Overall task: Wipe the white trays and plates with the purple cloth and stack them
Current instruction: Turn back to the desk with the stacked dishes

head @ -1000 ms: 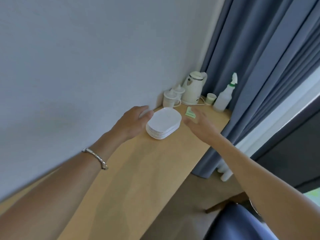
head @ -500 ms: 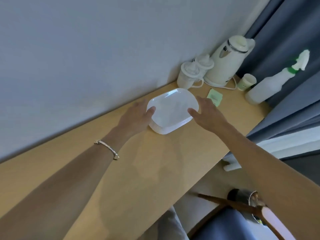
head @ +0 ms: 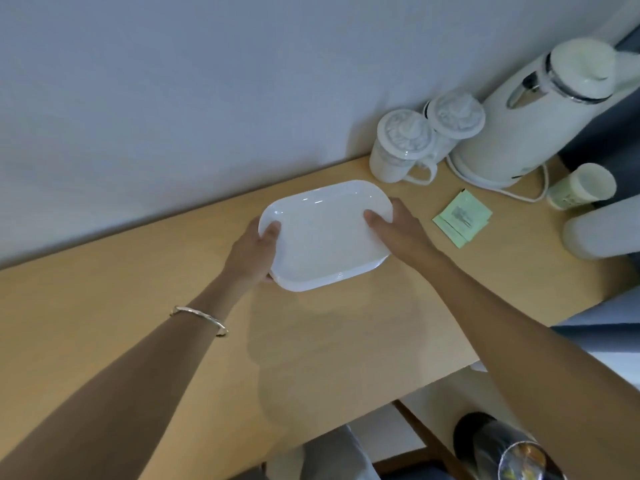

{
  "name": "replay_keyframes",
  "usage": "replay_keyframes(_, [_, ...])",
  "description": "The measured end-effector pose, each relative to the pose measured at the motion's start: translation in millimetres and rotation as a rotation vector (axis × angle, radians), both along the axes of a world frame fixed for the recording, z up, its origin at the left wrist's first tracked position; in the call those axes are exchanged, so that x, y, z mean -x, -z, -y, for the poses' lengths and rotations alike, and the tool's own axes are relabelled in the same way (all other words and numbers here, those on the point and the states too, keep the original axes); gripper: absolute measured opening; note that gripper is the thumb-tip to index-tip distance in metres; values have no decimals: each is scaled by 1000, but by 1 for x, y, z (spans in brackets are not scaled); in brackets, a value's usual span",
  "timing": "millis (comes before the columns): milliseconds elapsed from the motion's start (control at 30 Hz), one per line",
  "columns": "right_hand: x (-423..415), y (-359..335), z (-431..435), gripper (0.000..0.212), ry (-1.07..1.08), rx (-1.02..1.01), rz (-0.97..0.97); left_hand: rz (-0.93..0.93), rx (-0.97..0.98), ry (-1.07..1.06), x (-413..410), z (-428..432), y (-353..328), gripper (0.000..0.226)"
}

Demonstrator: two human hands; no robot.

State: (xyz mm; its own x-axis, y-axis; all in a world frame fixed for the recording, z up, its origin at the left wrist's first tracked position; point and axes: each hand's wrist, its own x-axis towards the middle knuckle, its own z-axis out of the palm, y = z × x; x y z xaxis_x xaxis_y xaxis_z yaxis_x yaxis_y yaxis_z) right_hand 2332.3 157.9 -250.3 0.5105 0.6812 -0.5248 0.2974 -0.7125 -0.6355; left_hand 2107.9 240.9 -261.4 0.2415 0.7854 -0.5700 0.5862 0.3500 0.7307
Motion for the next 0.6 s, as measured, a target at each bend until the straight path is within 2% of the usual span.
replay_keyframes(100, [5,-1,2,42,6,-18,-18,58,90,-168,-2,10,1,26])
replay_keyframes(233, [35,-12,2,38,-36,-78,-20,26,27,-291,28,21,-2,44])
replay_keyframes(300, [60,-23,-5,37,-69,-125,-30,15,-13,-309,56,22,-11,40])
replay_keyframes(433, [135,-62,-22,41,-159,-233,-55,23,-117,-376,135,17,-51,34])
replay_keyframes(600, [273,-110,-37,38,-321,-361,-43,17,-267,-486,278,25,-105,34])
